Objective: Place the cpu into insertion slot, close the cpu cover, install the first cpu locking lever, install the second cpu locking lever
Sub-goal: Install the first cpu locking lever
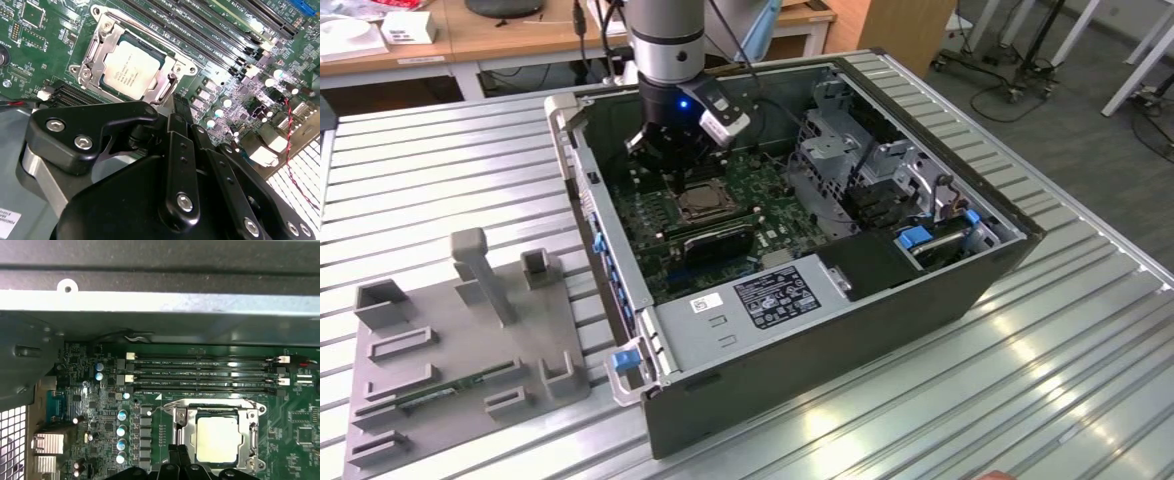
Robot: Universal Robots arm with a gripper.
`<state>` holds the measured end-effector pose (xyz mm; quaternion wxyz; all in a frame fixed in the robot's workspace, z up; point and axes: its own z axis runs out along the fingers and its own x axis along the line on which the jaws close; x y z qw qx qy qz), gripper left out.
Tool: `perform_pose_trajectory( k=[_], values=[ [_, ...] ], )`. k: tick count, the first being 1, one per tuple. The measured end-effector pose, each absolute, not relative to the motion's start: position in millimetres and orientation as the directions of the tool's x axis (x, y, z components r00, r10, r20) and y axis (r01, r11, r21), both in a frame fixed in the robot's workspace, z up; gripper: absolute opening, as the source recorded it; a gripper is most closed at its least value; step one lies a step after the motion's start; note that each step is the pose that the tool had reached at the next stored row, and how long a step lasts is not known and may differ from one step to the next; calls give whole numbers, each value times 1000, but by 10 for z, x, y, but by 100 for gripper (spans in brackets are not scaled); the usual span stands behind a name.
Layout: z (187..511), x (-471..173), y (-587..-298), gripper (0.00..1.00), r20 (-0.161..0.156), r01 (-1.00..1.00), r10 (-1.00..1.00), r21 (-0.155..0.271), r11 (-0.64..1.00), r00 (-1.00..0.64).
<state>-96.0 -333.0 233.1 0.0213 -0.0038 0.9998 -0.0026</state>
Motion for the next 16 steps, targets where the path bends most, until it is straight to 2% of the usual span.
perform_pose_trajectory(
  k=[16],
  values=[
    [2372,-1143,-3330,11,-48,-7,-8,-5,1000,-999]
  ],
)
